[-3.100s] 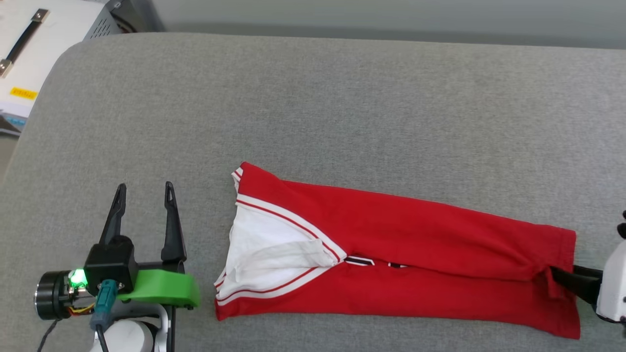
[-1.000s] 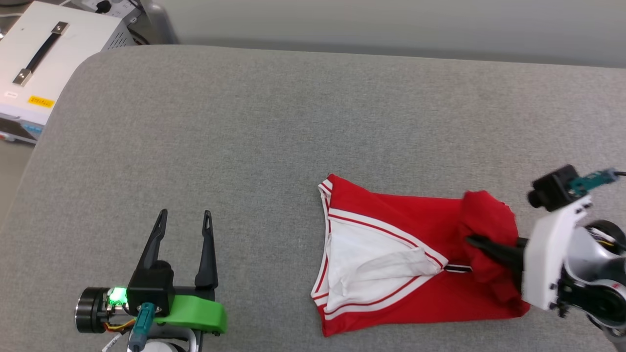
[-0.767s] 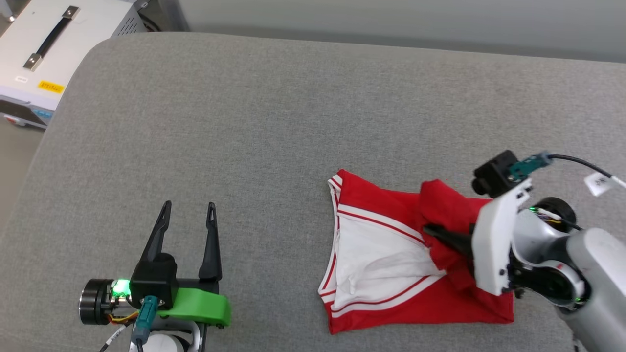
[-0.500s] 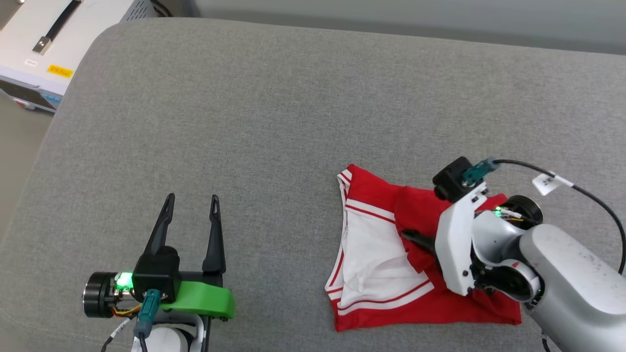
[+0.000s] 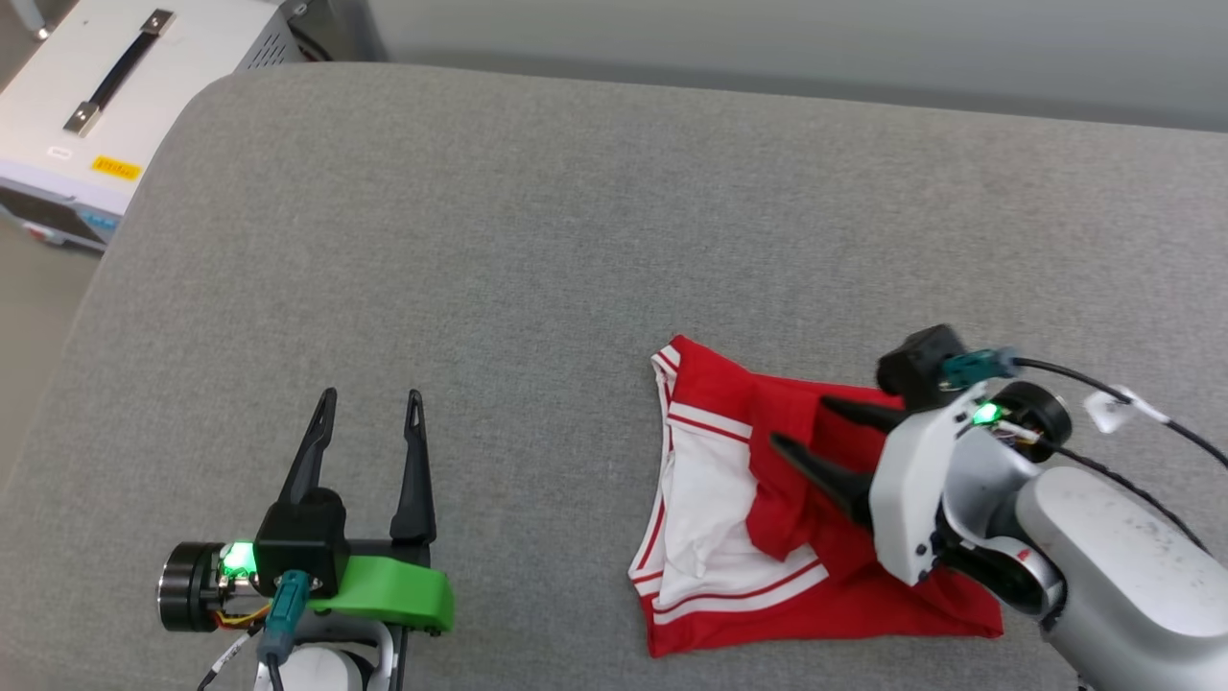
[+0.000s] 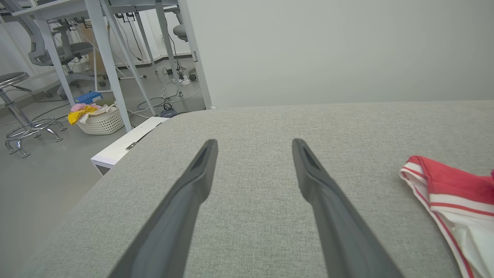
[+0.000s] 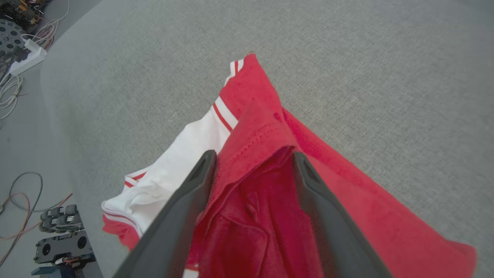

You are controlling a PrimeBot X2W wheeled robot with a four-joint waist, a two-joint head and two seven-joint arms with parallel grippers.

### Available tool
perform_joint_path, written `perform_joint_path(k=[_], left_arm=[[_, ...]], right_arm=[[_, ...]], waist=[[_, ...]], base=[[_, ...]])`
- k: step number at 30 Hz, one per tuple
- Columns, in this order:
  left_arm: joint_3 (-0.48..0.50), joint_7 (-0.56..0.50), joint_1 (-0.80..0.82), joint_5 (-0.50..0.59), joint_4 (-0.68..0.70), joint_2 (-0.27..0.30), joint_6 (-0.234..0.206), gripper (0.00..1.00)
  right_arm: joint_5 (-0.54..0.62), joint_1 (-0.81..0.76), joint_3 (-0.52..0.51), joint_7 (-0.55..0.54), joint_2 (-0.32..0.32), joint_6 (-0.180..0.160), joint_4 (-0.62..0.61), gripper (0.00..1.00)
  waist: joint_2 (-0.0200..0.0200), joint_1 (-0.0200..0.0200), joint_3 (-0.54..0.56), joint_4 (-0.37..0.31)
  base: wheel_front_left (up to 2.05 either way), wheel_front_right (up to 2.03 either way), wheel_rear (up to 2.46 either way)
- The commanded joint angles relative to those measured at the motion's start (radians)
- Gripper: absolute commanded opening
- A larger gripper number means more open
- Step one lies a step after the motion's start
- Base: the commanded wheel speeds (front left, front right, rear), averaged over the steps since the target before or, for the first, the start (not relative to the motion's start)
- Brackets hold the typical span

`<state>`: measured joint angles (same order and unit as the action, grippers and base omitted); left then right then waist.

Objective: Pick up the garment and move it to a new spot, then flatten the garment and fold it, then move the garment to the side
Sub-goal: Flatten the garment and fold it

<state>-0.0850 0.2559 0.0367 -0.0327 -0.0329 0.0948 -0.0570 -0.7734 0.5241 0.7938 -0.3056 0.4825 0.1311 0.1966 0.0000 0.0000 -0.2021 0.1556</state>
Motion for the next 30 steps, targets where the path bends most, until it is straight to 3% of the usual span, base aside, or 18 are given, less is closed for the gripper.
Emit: perform_joint_path(k=[1, 8, 18, 22, 30], left_arm=[[0.006, 0.006, -0.012, 0.01, 0.002, 0.005, 0.002, 1.0], [0.022, 0.006, -0.049, 0.01, 0.014, 0.013, 0.002, 1.0], [0.038, 0.006, -0.089, 0.009, 0.025, 0.021, 0.004, 1.0], [0.036, 0.006, -0.104, 0.002, 0.034, 0.017, 0.012, 1.0], [0.031, 0.006, -0.138, 0.008, 0.035, 0.02, 0.019, 1.0]], right_arm=[[0.014, -0.026, -0.026, 0.042, 0.012, 0.0, -0.025, 1.0], [0.198, -0.126, -0.253, 0.256, 0.025, 0.0, -0.114, 1.0], [0.461, -0.35, -0.606, 0.495, -0.151, 0.0, -0.154, 1.0], [0.564, -0.426, -0.676, 0.546, -0.218, 0.0, -0.19, 1.0], [0.646, -0.565, -0.752, 0.566, -0.356, 0.0, -0.232, 1.0]], waist=[[0.0, 0.0, 0.028, -0.028], [0.0, 0.0, 0.067, -0.079], [0.0, 0.0, 0.116, -0.121], [0.0, 0.0, 0.13, -0.126], [0.0, 0.0, 0.162, -0.12]], base=[[0.0, 0.0, 0.0], [0.0, 0.0, 0.0], [0.0, 0.0, 0.0], [0.0, 0.0, 0.0], [0.0, 0.0, 0.0]])
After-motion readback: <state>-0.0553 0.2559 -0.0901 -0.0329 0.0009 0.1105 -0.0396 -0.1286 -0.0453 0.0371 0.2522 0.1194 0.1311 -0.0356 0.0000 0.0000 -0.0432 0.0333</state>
